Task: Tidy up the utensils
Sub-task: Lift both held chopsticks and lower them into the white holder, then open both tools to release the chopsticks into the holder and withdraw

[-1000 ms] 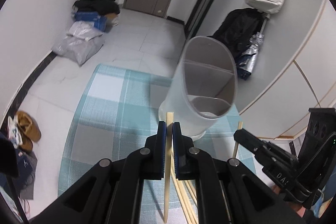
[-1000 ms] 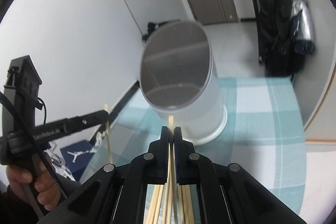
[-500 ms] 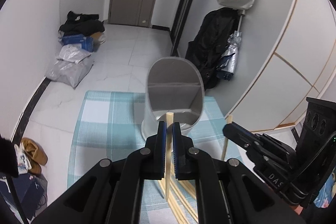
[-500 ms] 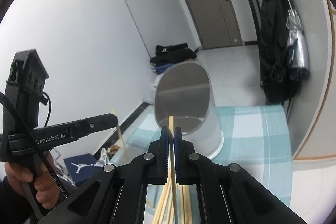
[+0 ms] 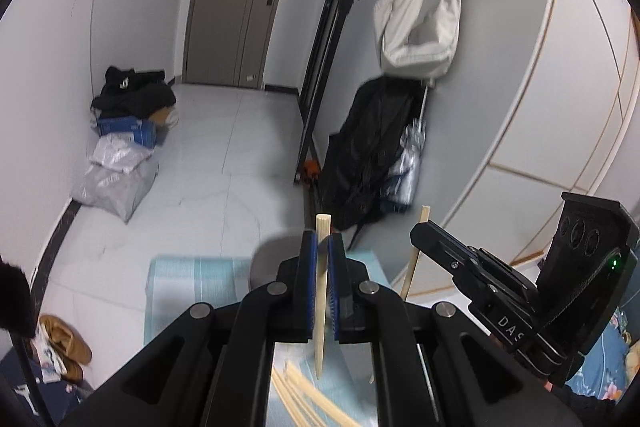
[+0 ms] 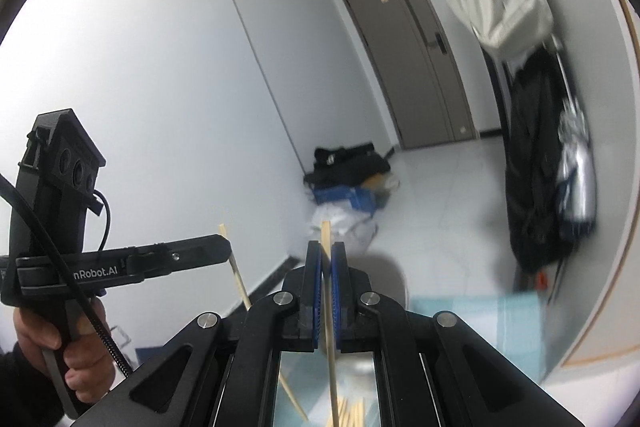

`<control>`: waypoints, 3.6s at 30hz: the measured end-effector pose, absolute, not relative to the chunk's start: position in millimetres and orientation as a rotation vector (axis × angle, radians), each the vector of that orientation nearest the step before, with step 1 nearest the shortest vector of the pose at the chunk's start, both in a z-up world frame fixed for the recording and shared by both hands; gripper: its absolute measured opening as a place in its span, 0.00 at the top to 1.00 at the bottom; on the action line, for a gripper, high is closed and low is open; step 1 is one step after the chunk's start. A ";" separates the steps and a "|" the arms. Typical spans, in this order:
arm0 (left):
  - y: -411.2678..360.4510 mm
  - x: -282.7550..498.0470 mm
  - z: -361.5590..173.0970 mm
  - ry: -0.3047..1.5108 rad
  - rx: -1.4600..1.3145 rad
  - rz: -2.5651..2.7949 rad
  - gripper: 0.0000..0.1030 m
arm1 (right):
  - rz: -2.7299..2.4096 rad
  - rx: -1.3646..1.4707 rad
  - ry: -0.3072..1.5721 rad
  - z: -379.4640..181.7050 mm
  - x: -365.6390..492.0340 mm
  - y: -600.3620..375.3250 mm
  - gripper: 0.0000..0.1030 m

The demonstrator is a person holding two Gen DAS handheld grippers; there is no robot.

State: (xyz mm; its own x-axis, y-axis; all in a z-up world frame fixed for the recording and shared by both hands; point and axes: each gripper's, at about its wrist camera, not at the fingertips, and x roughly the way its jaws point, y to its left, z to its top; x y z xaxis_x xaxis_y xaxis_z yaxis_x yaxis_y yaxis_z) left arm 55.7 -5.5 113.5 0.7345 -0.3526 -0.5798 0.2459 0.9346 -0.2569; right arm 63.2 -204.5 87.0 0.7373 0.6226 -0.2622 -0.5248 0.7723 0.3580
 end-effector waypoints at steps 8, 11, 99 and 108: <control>0.7 91.5 133.1 0.596 -0.178 -0.342 0.98 | 0.670 0.196 0.266 119.7 114.7 -189.4 0.96; 5.7 105.6 127.8 0.586 -0.176 -0.334 0.98 | 0.689 0.171 0.238 120.9 132.5 -181.0 0.96; 13.1 7.0 2.4 0.614 -0.194 0.105 0.01 | 0.534 0.070 0.572 2.2 17.9 -199.0 0.17; 22.8 13.0 -13.8 0.688 -0.225 0.078 0.01 | 0.513 0.049 0.674 -22.9 32.4 -191.6 0.17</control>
